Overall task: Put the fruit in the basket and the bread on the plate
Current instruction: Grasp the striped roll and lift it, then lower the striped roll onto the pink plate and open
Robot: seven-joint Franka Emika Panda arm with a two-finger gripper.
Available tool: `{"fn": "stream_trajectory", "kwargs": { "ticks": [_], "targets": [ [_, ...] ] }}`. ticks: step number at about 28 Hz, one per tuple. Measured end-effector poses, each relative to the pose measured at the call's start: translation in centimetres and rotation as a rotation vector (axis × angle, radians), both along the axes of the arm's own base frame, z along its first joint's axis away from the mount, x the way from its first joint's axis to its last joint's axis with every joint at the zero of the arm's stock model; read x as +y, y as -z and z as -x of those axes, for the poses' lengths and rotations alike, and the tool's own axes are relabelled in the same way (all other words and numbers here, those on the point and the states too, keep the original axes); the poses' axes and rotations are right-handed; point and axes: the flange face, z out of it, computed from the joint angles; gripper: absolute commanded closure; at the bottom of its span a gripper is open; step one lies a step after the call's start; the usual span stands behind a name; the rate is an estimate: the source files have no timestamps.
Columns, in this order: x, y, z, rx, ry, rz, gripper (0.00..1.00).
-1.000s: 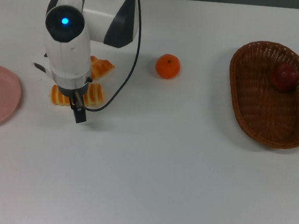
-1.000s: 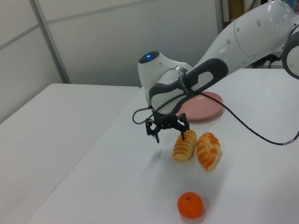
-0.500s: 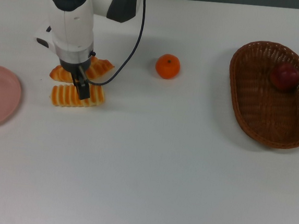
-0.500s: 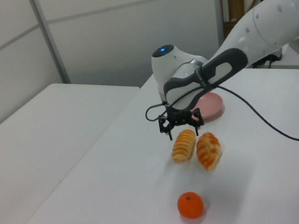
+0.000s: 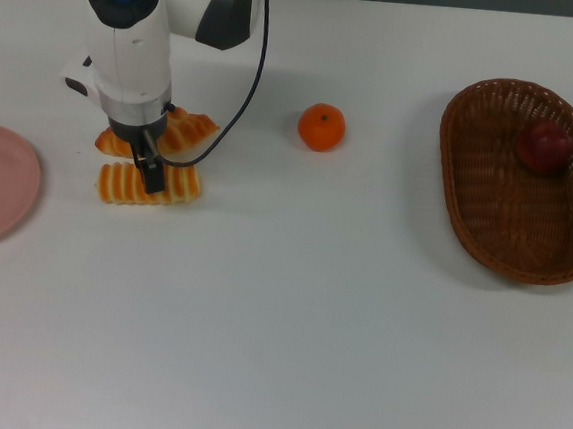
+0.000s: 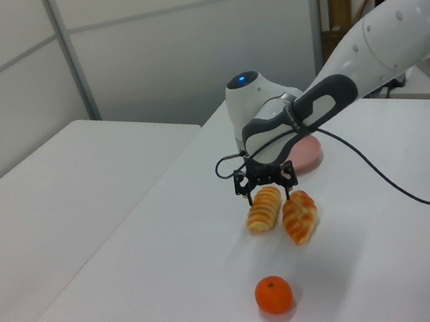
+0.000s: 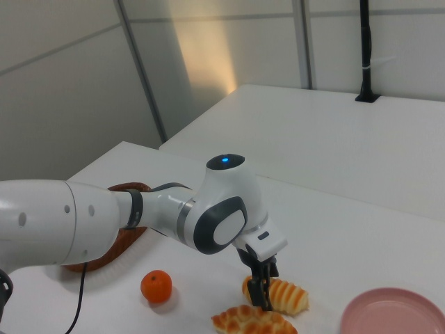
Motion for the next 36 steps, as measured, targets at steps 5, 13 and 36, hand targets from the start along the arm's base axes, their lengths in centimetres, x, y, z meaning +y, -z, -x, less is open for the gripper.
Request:
{"fn": "stream_trajectory", "kwargs": {
  "ticks": [5, 13, 36],
  "targets": [
    [0.3, 0.4, -0.2, -0.007, -0.009, -0.002, 0.00],
    [0.9, 1.6, -0.7, -0.015, -0.021, -0.006, 0.26],
    [-6.2, -3.4, -4.0, -0.173, 0.062, 0.001, 1.00]
  ]
}}
